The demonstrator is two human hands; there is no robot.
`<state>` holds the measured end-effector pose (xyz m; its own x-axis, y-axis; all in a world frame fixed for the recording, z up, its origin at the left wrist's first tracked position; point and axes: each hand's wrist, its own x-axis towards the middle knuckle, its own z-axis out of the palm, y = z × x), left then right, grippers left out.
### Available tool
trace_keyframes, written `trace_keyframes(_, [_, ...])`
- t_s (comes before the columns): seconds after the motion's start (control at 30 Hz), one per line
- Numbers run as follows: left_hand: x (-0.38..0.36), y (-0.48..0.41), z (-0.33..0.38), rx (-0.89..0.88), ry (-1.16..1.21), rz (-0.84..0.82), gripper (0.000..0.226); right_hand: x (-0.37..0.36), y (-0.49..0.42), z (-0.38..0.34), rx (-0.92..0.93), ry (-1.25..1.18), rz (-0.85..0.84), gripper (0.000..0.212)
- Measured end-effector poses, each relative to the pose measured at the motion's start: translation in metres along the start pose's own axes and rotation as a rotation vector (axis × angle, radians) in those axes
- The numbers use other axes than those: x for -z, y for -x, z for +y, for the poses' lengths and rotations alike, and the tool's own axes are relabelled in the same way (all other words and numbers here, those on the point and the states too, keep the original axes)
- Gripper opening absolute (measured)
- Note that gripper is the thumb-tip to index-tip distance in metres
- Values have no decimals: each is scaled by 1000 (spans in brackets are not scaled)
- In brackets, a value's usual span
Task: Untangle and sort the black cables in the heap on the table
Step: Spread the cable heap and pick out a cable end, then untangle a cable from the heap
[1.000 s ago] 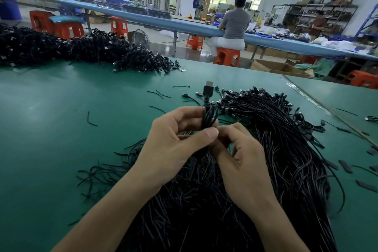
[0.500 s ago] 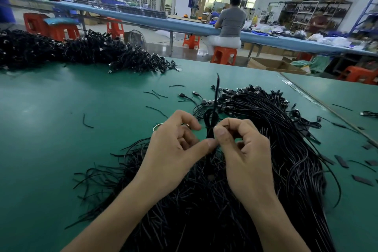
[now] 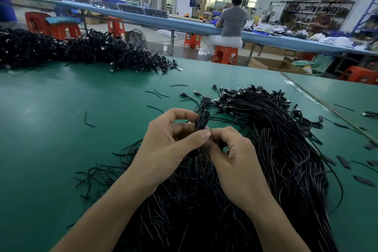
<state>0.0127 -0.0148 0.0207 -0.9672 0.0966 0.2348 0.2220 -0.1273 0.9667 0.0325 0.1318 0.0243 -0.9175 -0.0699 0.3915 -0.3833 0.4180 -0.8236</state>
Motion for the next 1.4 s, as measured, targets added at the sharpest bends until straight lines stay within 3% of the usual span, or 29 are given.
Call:
trace_keyframes(0.17, [12,-1,1,10,-123,-14,28,11,-3,7,-139,85,-137,8])
trace_keyframes(0.33, [41,-23,-14,-4,-420,308,28,47,-6,35,-347,549,-177,8])
trace_keyframes(0.4, [51,-36,-24,-11,-589,387,26,53,-6,48,-462,693,-178,18])
trace_keyframes(0.6, [76,-56,-61,173,-921,383,24,39,-4,70,-562,824,-278,28])
trace_keyframes(0.73, [73,-48,-69,269,-1058,245,34,30,-3,78,-566,809,-185,22])
trace_keyframes(0.87, [57,-34,-62,130,-1181,280,30,26,0,78,-545,832,-129,18])
trace_keyframes(1.0, [43,-24,-54,-57,-1049,278,11,34,0,72,-521,748,-17,15])
trace_keyframes(1.1, [33,-20,-47,-122,-915,227,11,42,-7,62,-437,550,48,7])
trace_keyframes(1.2, [25,-17,-43,-93,-821,118,17,41,-11,41,-341,274,96,19])
trace_keyframes(1.4, [19,-14,-37,-122,-766,-57,61,25,-4,-2,-61,183,46,27])
